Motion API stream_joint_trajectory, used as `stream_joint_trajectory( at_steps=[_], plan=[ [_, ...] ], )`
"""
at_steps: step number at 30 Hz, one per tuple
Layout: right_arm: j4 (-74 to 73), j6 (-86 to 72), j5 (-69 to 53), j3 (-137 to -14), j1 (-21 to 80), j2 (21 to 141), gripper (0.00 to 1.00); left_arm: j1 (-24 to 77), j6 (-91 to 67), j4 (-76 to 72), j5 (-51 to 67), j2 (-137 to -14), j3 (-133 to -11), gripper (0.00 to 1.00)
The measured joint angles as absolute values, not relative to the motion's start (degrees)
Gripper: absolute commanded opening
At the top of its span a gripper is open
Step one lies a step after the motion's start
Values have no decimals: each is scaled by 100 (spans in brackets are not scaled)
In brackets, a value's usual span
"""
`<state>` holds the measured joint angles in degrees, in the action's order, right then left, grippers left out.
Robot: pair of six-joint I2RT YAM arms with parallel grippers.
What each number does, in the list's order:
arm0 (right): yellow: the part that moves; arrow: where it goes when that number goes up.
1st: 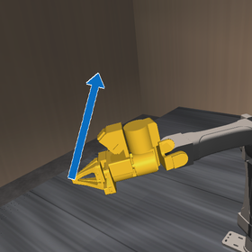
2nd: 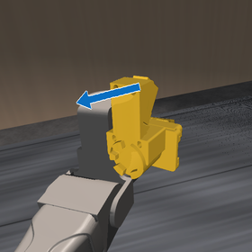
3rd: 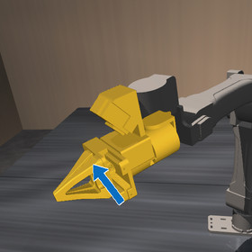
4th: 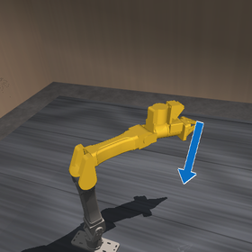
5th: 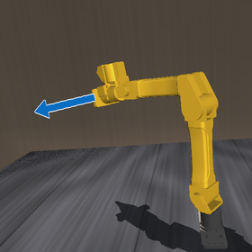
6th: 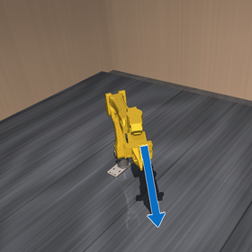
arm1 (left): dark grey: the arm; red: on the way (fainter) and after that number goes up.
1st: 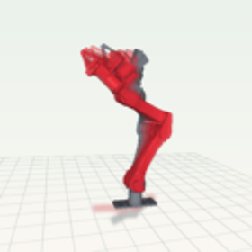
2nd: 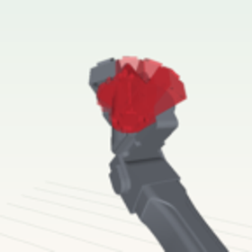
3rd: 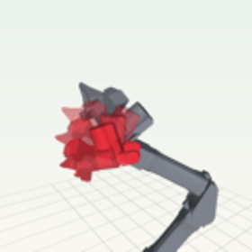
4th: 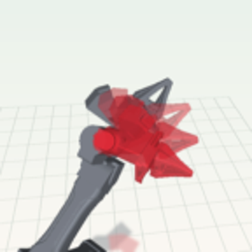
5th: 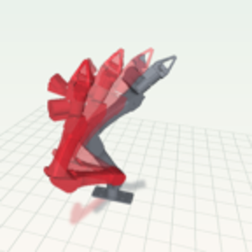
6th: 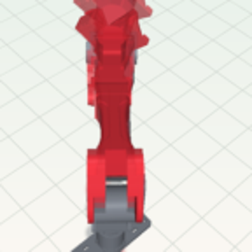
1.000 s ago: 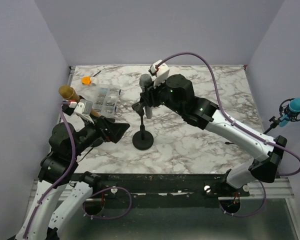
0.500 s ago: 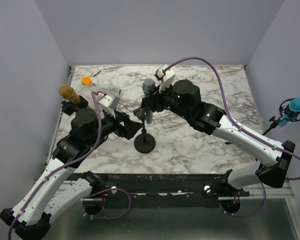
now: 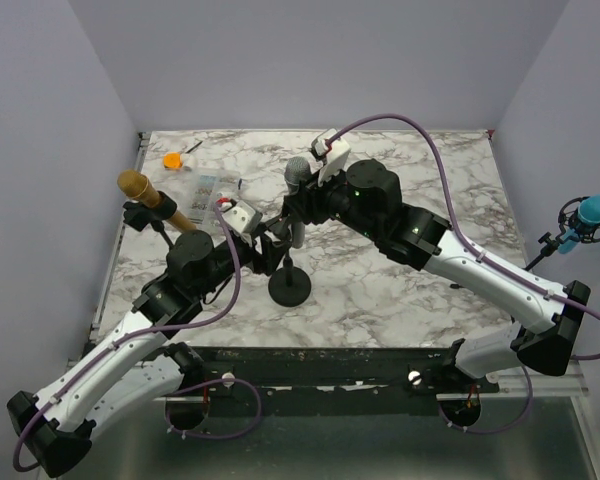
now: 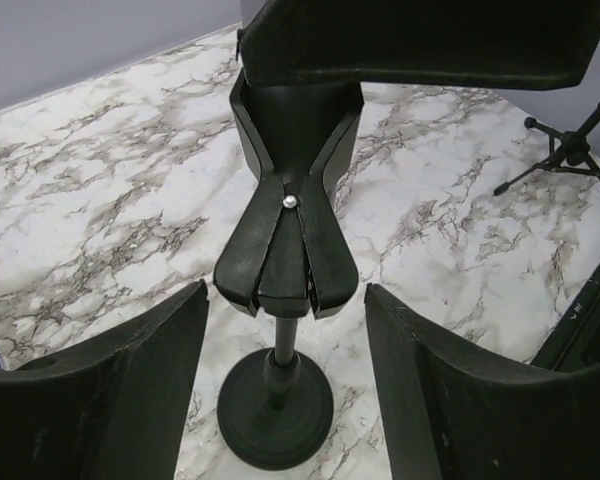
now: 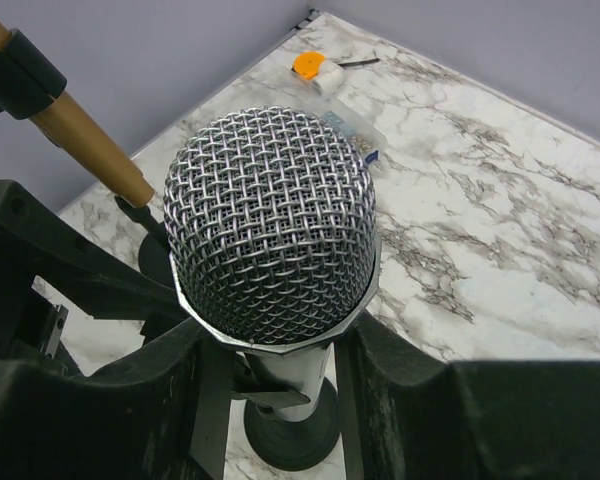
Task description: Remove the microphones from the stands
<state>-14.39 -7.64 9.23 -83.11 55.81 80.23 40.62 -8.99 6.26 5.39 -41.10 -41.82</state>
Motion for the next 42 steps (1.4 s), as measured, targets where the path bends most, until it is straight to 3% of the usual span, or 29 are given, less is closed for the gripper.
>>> stream_joint_trajectory(
  at_steps=[22, 26, 30, 34, 39, 42],
  plan=[
    [-1369, -899, 915, -8274, 5581, 8023, 1, 4064, -932, -768, 445, -4285, -3835, 36],
    [-1369, -908, 910, -8274, 5581, 8023, 1, 4064, -993, -805, 456, -4239, -3780, 40],
    [-1369, -923, 895, -8274, 5583, 8023, 1, 4064, -1059, -784, 469, -4150, -3732, 54],
    [-1369, -926, 871, -8274, 5583, 8023, 1, 4064, -1166, -698, 469, -4045, -3715, 53],
    [-1369, -937, 867, -8274, 5581, 8023, 1, 4064, -1210, -644, 469, -3964, -3715, 46],
    [-1372, -943, 867, -8274, 5581, 8023, 1, 4064, -1216, -609, 469, -3981, -3715, 29]
  ],
)
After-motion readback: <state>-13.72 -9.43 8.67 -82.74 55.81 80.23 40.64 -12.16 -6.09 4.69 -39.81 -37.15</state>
